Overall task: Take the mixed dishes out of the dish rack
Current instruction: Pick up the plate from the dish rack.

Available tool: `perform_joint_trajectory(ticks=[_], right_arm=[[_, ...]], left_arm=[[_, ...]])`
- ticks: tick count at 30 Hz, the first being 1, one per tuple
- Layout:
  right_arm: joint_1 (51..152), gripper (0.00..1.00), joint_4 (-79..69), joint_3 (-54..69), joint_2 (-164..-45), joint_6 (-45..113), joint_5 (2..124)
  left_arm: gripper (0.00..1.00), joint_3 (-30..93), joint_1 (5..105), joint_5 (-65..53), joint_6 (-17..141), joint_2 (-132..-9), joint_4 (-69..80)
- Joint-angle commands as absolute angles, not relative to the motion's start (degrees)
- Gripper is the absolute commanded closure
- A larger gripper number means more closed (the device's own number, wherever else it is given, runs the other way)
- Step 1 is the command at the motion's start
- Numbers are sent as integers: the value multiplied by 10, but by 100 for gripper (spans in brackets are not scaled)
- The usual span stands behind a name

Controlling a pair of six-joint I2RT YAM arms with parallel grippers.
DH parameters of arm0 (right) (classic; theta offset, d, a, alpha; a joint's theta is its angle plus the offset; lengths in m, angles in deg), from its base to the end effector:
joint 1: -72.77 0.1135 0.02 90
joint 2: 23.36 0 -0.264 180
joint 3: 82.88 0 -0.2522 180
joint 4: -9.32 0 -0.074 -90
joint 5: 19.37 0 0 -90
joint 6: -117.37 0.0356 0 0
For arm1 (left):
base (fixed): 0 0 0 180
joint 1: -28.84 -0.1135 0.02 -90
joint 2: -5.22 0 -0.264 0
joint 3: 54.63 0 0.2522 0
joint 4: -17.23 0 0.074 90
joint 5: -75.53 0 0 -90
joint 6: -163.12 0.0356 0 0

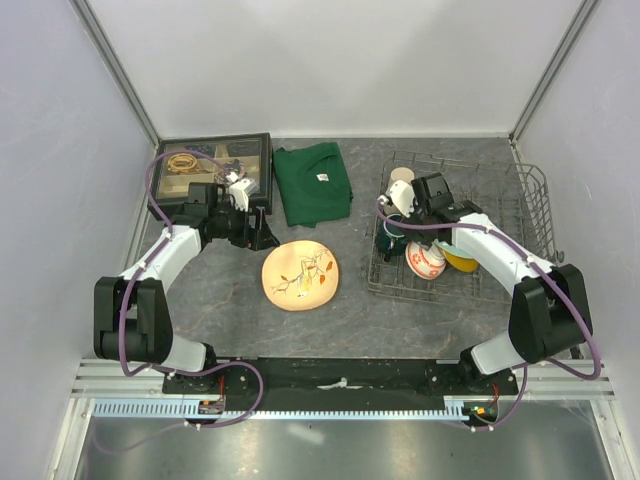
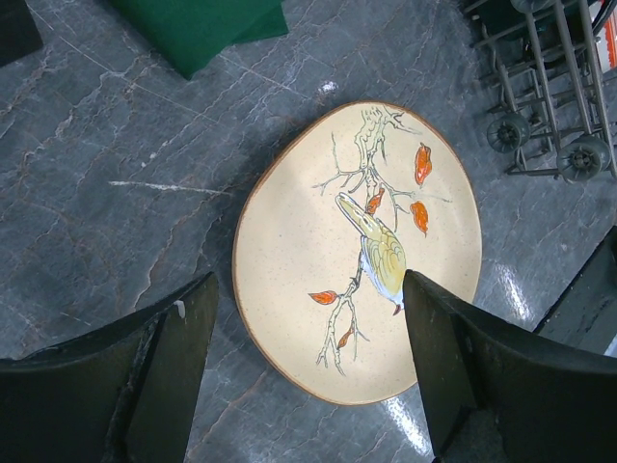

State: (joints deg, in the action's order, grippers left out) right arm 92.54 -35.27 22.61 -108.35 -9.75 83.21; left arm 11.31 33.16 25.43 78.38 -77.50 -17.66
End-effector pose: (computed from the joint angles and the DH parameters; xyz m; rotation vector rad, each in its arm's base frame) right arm 0.2917 0.0966 0.2415 -1.1339 2.2783 -0.3978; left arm 0.2883 -0.0447 0.2231 0.4904 2.3109 -0.8440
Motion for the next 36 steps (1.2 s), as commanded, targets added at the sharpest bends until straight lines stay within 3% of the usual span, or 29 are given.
perform_joint_trajectory(ticks=[1, 36], right_arm=[[927, 20, -341, 219, -1096, -92, 869], [928, 20, -341, 188, -1056, -117, 985]], left_arm=[[16, 132, 333, 250, 802, -762, -174], [17, 127, 333, 255, 790, -756, -166]])
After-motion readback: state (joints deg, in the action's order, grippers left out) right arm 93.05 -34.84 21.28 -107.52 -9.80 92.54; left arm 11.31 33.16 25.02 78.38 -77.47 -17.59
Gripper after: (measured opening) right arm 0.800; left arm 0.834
